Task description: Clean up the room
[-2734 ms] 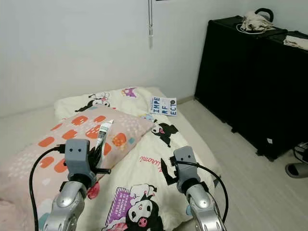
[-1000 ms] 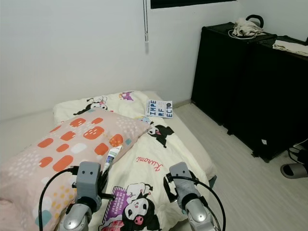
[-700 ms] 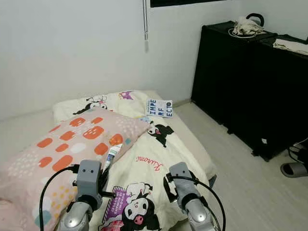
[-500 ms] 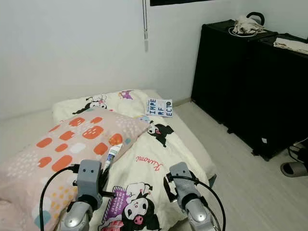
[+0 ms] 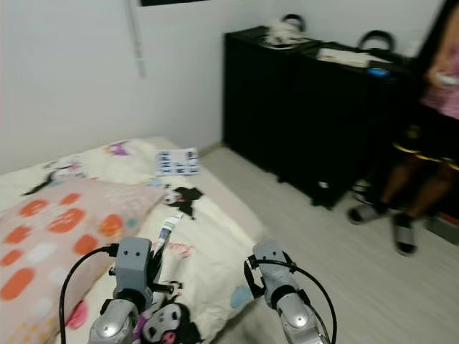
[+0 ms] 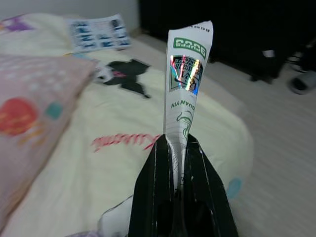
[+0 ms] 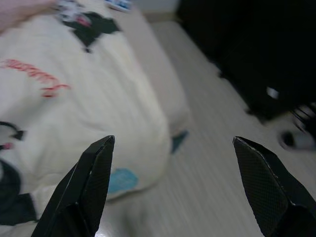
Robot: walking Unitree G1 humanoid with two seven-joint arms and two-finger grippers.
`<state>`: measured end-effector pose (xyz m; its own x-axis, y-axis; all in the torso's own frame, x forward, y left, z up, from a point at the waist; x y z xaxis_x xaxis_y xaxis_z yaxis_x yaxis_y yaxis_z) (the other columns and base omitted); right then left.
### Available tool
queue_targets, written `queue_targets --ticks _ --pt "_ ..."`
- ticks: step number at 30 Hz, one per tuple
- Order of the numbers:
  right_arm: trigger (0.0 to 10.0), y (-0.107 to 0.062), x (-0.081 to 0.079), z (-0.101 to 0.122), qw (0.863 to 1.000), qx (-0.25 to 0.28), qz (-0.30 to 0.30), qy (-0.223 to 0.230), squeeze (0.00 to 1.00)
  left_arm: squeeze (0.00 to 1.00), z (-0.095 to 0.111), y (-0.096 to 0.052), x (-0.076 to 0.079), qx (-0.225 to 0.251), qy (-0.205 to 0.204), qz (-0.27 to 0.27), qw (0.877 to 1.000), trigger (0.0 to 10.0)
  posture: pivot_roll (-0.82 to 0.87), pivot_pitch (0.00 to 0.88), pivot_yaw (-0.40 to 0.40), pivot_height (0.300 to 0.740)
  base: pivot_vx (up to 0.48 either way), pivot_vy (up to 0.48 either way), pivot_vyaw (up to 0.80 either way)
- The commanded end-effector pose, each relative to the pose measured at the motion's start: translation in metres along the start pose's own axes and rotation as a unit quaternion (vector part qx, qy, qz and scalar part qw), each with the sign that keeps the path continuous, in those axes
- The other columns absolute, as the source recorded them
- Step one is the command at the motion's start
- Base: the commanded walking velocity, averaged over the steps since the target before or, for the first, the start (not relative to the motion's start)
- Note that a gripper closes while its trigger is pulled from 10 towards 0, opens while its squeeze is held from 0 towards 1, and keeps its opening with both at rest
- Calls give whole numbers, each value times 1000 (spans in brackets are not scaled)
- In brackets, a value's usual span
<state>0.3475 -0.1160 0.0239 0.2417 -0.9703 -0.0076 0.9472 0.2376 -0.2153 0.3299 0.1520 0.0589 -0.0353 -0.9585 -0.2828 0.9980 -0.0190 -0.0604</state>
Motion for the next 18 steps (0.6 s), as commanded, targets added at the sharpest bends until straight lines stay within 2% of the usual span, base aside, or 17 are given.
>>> queue_targets --ticks 1,18 --pt "10000 -3 0 -8 1000 -12 0 5 0 0 -4 -2 0 -4 4 0 1000 10000 -23 135 -38 740 0 0 -800" --pt "10000 -2 1 -6 1000 -10 4 3 0 0 -2 -2 -3 -1 3 9 1000 10000 -24 135 -47 740 0 0 -800"
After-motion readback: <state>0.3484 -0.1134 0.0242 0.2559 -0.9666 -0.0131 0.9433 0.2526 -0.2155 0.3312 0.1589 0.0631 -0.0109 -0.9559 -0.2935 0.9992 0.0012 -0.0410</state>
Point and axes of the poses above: a point about 5 cm out from each wrist's last joint towards the gripper, its own y axis pointing out of the wrist towards the gripper, its own z axis along the axis of the wrist's last joint, x = y × z, the point moved 6 cm from there along y, pointing out of the wrist towards the gripper, and after that the axes turned 14 degrees about y, right-handed, at the moved point
